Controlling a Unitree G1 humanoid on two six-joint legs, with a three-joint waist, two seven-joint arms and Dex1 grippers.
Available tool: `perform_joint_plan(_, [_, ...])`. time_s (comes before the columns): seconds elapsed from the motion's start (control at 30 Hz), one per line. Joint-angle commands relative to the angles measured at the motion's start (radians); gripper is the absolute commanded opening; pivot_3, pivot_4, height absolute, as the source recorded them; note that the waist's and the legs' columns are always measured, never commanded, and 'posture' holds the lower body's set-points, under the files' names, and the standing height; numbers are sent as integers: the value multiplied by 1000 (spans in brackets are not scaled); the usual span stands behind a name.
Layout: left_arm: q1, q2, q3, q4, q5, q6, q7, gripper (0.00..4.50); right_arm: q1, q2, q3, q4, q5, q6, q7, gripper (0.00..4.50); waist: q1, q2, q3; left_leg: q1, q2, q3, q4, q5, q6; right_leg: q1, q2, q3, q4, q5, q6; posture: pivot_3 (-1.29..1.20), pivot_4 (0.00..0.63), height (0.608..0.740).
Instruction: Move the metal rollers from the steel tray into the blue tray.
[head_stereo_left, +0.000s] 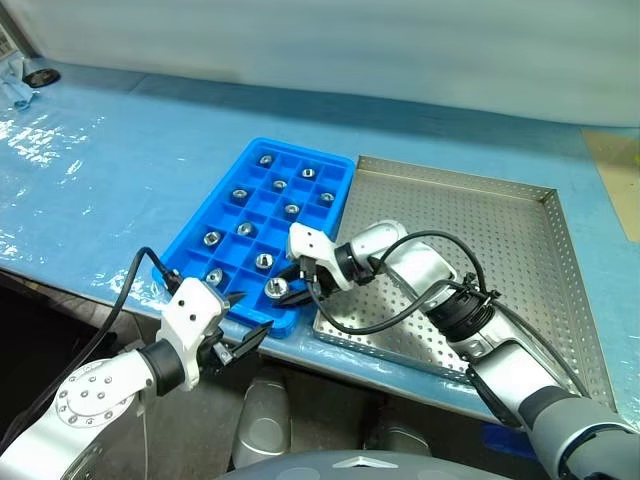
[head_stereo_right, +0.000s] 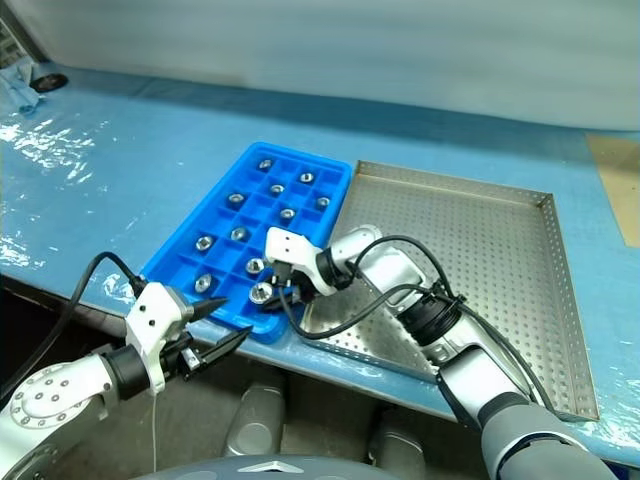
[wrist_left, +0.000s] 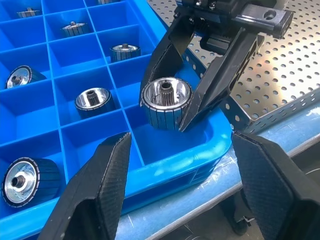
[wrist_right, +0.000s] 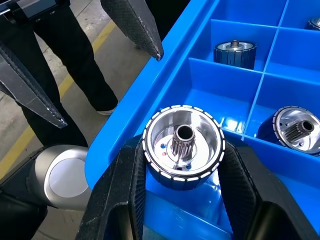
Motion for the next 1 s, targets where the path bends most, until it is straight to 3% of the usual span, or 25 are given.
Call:
perform_joint_plan(0.03, [-9,12,-1,-14,-6,-5,3,3368,-10,6,14,-12,-8,-5,9,1972,0,0,0,0,0,0,0,0,0,0,0,0,0,0,0,534,150,740])
perform_joint_plan(0.3, [-38,30,-12,10,2,-4,-5,3368,1,2,11,-15,-21,-9,3,4468,0,0,0,1,0,0,2,0,-1,0,0,1,3,0,0,519,150,740])
perform_joint_plan(0.73, [-309,27,-100,193,14,-55,-49,3368,31,-4,-231,-15,73,-36,-70,4468,-10,0,0,1,0,0,9,1,-1,-1,0,2,11,0,0,353,150,740])
perform_joint_plan(1.0, [-520,-8,-212,413,65,-177,-144,3368,90,-55,-363,-76,75,-30,-200,4468,-87,0,-1,-1,0,-1,17,2,-3,1,0,2,14,3,-1,142,150,740])
